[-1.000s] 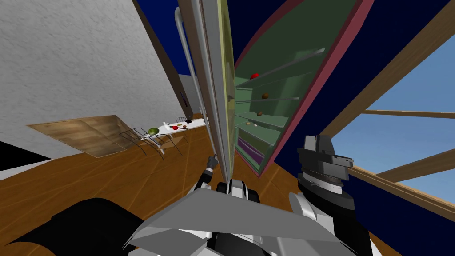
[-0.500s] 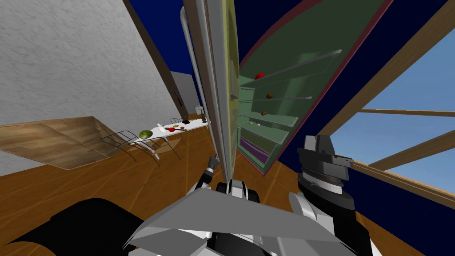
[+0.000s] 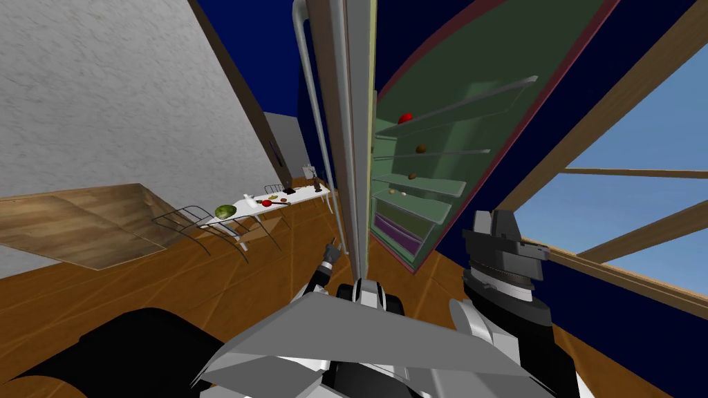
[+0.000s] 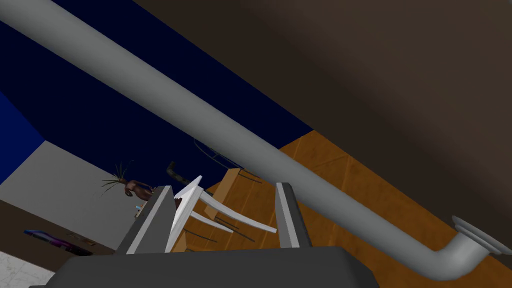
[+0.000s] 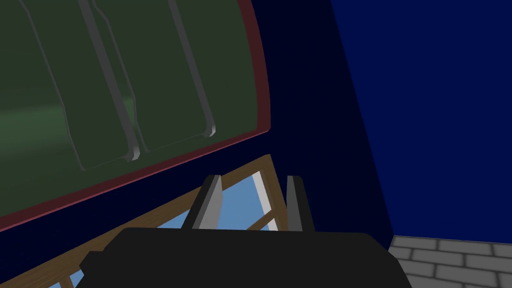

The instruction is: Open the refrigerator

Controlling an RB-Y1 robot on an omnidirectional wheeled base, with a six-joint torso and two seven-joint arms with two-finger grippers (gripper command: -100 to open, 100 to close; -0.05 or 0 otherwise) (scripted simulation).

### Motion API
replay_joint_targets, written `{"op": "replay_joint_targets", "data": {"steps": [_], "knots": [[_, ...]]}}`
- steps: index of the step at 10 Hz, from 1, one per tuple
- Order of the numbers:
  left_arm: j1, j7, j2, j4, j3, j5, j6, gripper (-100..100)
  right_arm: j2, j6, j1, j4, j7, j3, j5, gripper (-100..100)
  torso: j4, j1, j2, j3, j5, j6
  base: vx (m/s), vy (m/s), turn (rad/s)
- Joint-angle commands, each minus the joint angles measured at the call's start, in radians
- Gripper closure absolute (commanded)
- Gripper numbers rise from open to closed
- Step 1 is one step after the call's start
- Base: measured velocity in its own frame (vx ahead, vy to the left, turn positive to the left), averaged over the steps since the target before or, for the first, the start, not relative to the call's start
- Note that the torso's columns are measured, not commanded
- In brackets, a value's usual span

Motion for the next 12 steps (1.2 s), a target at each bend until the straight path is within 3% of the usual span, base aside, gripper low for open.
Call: {"op": "replay_joint_targets", "data": {"steps": [1,2,3,4,6,7,9,10,11,12], "knots": [[-0.048,-0.004,0.025,0.071,0.012,0.054,-0.015,100,0.0,0.0,0.0,0.0,0.0,0.0,0.0,0,0.004,0.005,0.007,0.004,0.0,0.001,-0.129,0.127,-0.331],[-0.09,-0.007,0.049,0.105,0.023,0.096,-0.031,100,0.0,0.0,0.0,0.0,0.0,0.0,0.0,0,0.002,0.006,0.007,0.005,0.002,0.0,-0.15,0.172,-0.389],[-0.096,-0.007,0.049,0.138,0.023,0.108,-0.031,100,0.0,0.0,-0.001,0.0,0.0,0.0,0.0,0,0.001,0.007,0.006,0.004,0.002,-0.001,-0.136,0.133,-0.289],[-0.136,-0.011,0.074,0.169,0.035,0.146,-0.046,100,0.0,0.0,0.0,0.0,0.0,0.0,0.0,0,0.0,0.002,0.004,0.002,0.001,-0.002,-0.154,0.126,-0.318],[-0.144,-0.011,0.074,0.212,0.035,0.161,-0.046,100,0.0,0.0,0.0,0.0,0.0,0.0,0.0,0,0.0,0.0,0.002,0.001,0.0,-0.002,-0.089,0.082,-0.201],[-0.186,-0.014,0.099,0.244,0.047,0.208,-0.061,100,0.0,0.0,0.0,0.0,0.0,0.0,0.0,0,-0.001,-0.003,-0.001,-0.001,-0.001,-0.003,-0.075,0.07,-0.359],[-0.191,-0.014,0.099,0.282,0.047,0.215,-0.061,100,0.0,0.0,0.0,0.0,0.0,0.0,0.0,0,0.001,0.002,0.005,0.003,0.0,-0.002,-0.092,0.053,-0.149],[-0.239,-0.018,0.124,0.324,0.059,0.262,-0.076,100,0.0,0.0,0.0,0.0,0.0,0.0,0.0,0,0.0,0.0,0.004,0.002,0.0,-0.003,-0.122,0.067,-0.261],[-0.239,-0.018,0.124,0.353,0.059,0.269,-0.076,100,0.0,0.0,0.0,0.0,0.0,0.0,0.0,0,0.001,0.002,0.006,0.003,0.0,-0.001,-0.152,0.074,-0.309],[-0.283,-0.021,0.148,0.4,0.07,0.307,-0.092,100,0.0,0.0,0.0,0.0,0.0,0.0,0.0,0,0.001,0.002,0.007,0.004,0.0,-0.002,-0.187,0.095,-0.314]]}}
